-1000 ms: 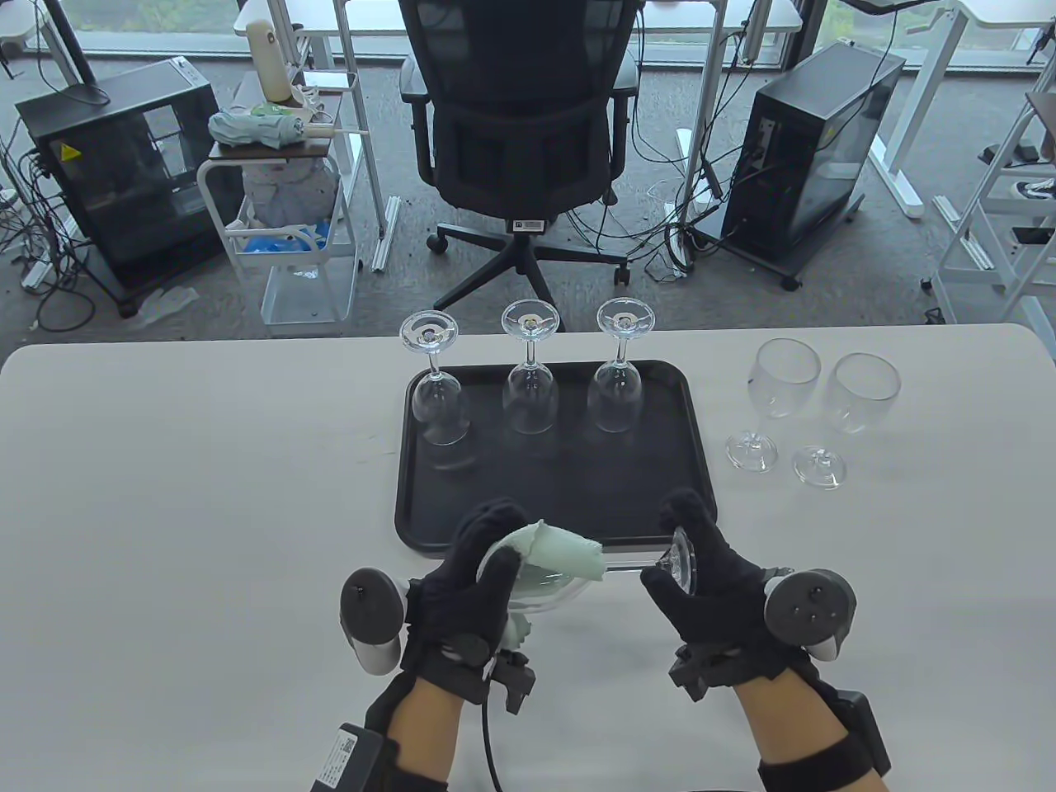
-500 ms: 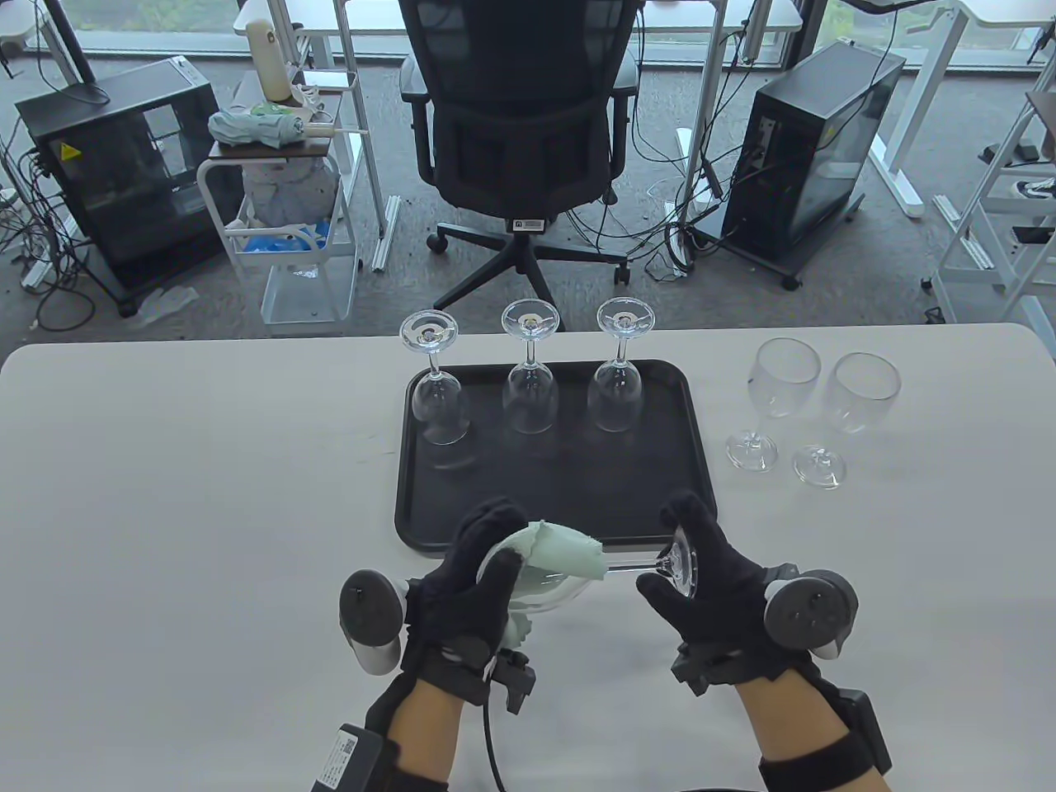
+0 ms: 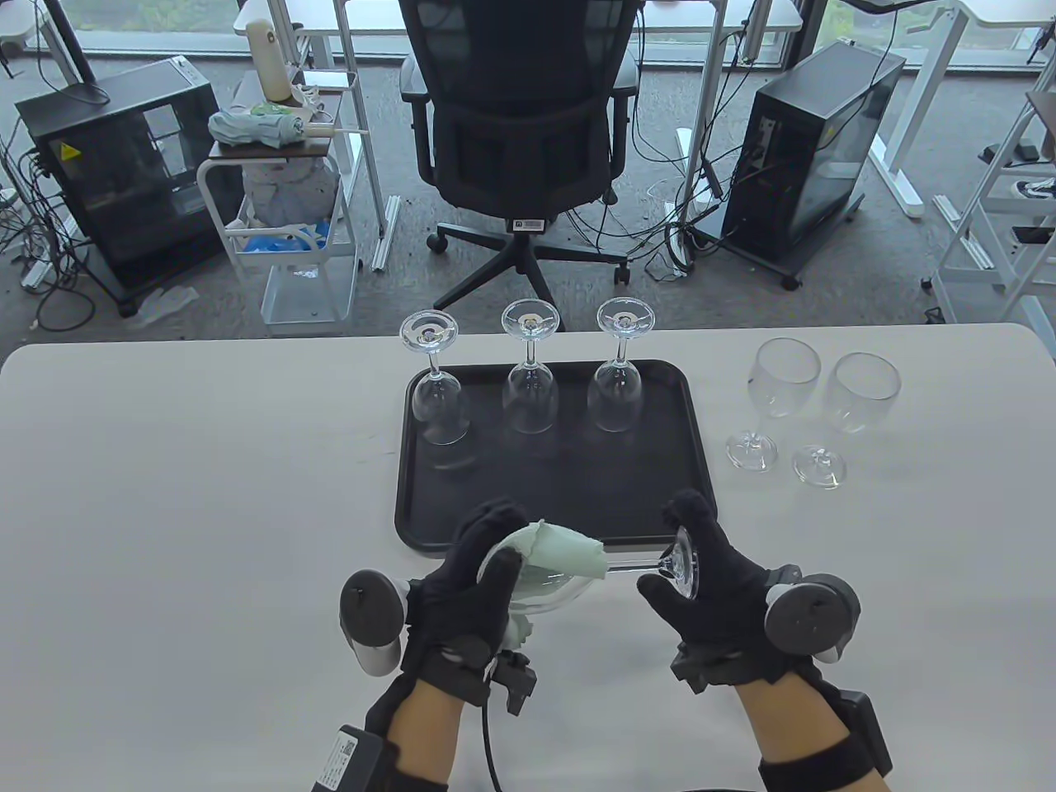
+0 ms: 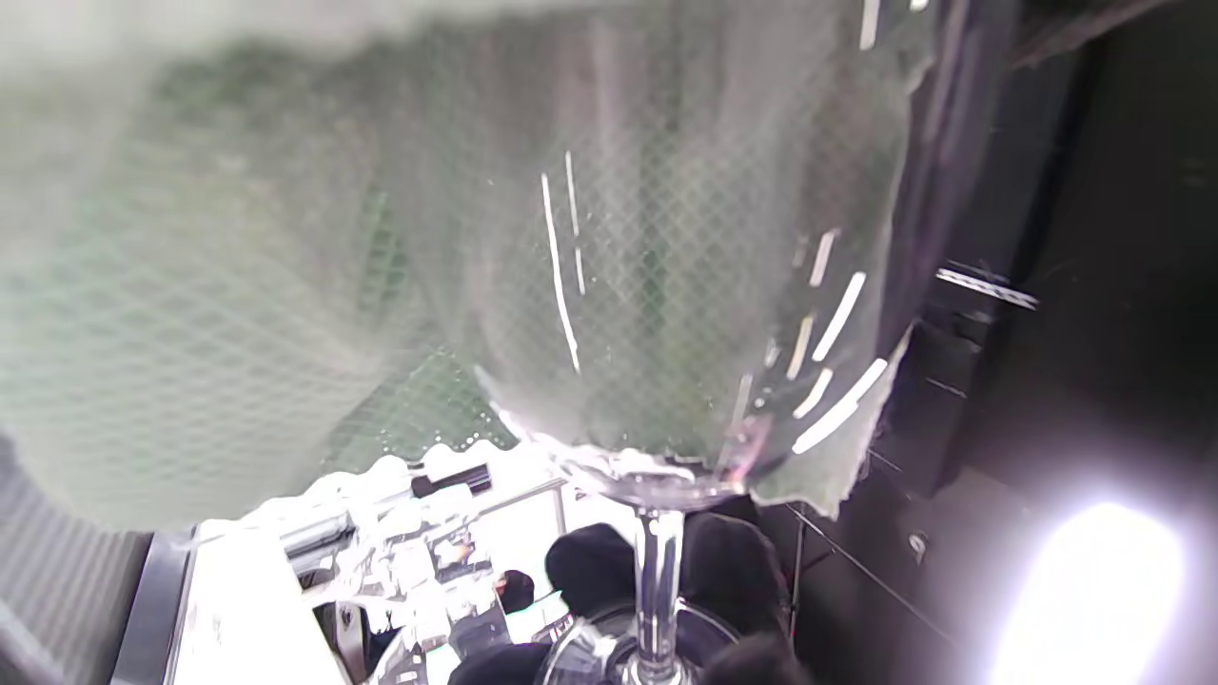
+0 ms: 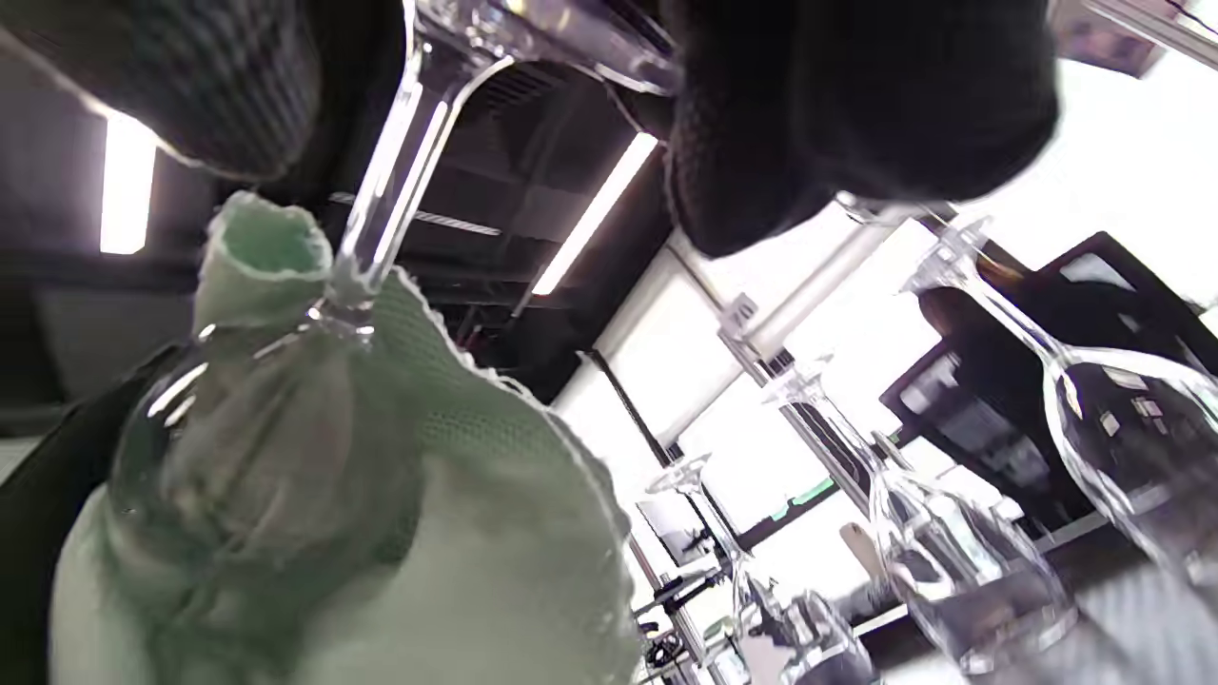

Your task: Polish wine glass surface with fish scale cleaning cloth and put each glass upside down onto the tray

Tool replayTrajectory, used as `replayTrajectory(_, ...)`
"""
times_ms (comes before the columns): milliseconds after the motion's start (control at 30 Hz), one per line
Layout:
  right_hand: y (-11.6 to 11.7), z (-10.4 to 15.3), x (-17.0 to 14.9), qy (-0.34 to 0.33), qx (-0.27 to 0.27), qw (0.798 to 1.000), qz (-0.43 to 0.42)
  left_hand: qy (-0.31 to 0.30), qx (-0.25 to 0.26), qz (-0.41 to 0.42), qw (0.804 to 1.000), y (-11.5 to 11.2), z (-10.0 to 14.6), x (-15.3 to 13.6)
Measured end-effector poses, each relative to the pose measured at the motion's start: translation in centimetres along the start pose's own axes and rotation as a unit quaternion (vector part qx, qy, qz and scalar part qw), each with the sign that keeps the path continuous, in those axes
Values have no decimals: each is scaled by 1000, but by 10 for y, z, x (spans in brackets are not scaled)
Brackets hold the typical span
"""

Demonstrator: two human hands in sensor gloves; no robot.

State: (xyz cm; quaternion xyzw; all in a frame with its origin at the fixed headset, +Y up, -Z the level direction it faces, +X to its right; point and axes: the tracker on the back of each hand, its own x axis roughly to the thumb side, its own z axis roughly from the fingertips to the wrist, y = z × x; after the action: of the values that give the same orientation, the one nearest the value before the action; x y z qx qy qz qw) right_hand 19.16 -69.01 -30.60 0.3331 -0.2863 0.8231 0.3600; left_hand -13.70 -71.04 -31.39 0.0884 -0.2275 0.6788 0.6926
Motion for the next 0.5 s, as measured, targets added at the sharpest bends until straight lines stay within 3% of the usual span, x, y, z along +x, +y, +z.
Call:
replayTrajectory(67, -2, 0, 4, -28, -16, 999, 33, 23, -11, 23, 999, -1, 0, -3)
replayTrajectory(133, -2, 1, 3, -9, -32, 999, 7, 8, -5, 20, 1000, -3, 1, -2)
replayTrajectory(233, -1, -1, -7, 109, -12, 990, -94, -26, 0, -7, 1000, -6, 1, 3)
replayTrajectory(267, 0, 1, -11, 171, 11, 974, -148, -35, 7, -27, 999, -7, 1, 5)
replayTrajectory(300, 1, 2, -13, 184, 24, 965, -188, -39, 11, -46, 998, -7, 2, 6)
replayTrajectory(400, 2, 1, -11, 142, 13, 984, -103, -29, 7, -44, 999, -6, 1, 5)
replayTrajectory(500, 2, 0, -2, 35, 14, 999, -24, -2, 9, -8, 1000, -1, 0, -2)
